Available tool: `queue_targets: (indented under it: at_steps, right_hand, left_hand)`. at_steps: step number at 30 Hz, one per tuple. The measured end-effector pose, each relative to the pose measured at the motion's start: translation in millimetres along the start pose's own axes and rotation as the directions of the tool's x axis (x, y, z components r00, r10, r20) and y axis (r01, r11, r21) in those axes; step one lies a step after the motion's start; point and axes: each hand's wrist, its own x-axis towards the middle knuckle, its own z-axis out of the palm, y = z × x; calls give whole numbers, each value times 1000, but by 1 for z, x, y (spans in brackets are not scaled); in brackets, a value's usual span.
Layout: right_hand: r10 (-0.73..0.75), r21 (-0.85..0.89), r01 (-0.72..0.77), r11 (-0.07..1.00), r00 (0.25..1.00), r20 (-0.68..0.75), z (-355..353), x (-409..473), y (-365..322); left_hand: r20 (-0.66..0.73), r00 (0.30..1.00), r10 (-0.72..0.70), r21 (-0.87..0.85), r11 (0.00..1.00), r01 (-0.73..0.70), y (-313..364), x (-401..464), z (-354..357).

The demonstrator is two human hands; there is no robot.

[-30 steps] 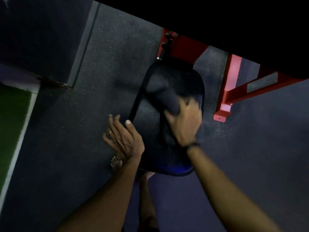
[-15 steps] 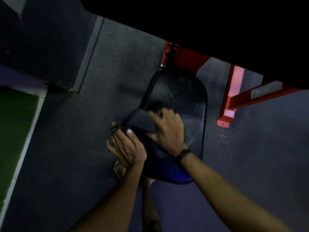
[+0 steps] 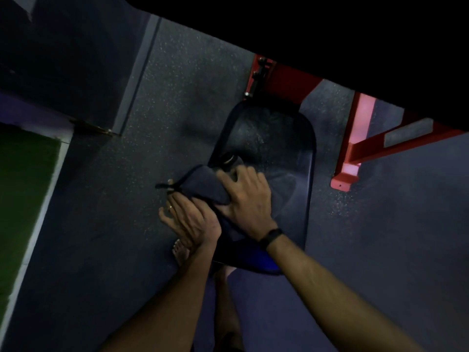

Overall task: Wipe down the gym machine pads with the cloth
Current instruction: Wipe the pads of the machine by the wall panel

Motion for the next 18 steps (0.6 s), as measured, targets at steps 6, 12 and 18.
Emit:
queue_targets:
  at_steps: [6, 12, 18]
  right_hand:
    - [136, -158, -153, 976, 985, -110, -4, 87, 86]
    - [359, -141, -394, 908, 907, -219, -19, 58, 132]
    - [572, -42, -597, 801, 785, -238, -30, -77, 65]
  left_hand:
    - [-7, 997, 73, -81, 994, -73, -1, 0, -3]
    - [-4, 998, 65, -92, 994, -65, 1, 0, -4]
    - [35, 997, 66, -77, 995, -63, 2, 0, -6]
